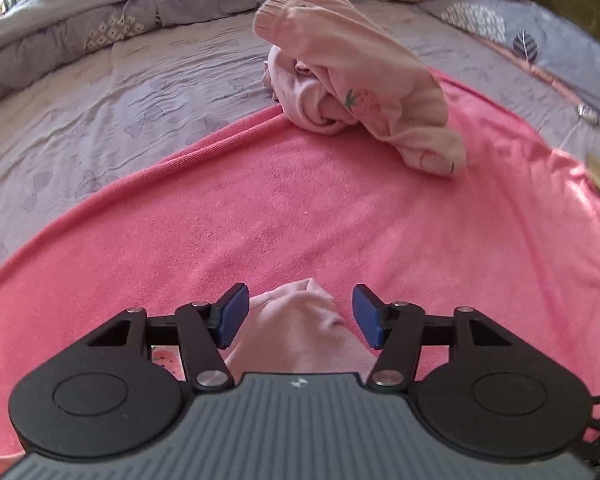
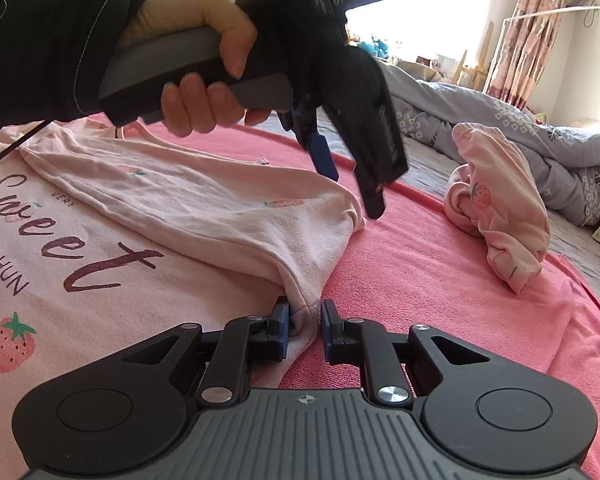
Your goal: Fold clothes
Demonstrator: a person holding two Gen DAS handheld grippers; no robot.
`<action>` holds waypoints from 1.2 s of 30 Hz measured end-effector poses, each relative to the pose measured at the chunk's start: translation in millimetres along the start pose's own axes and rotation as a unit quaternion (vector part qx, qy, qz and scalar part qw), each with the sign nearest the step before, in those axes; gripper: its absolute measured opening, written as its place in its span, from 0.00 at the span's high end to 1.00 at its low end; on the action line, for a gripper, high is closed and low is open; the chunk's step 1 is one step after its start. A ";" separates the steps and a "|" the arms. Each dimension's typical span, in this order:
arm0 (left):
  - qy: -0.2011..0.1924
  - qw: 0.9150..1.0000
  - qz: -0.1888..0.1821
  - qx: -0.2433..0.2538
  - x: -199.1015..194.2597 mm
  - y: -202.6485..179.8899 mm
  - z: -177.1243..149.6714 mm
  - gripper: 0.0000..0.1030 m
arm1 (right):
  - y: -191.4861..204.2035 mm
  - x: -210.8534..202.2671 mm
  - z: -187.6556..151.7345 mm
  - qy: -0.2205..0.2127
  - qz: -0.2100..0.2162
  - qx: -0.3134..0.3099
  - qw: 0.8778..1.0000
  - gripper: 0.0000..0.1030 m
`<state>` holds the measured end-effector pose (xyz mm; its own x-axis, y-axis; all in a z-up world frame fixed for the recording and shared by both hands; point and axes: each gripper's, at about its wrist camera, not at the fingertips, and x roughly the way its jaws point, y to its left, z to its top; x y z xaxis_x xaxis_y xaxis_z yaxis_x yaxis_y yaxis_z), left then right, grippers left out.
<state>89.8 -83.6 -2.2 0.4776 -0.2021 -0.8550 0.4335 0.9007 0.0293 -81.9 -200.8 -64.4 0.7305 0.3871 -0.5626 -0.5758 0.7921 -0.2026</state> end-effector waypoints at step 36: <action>-0.102 0.993 0.035 0.041 -62.1 -13.2 -43.2 0.95 | -5.5 0.1 0.6 -0.001 0.002 0.022 1.000 0.74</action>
<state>21.4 -66.3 28.1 0.6502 -0.2222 -0.7265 0.4514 0.8821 0.1343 -78.5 -204.8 -62.9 0.7289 0.3916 -0.5616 -0.5624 0.8103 -0.1649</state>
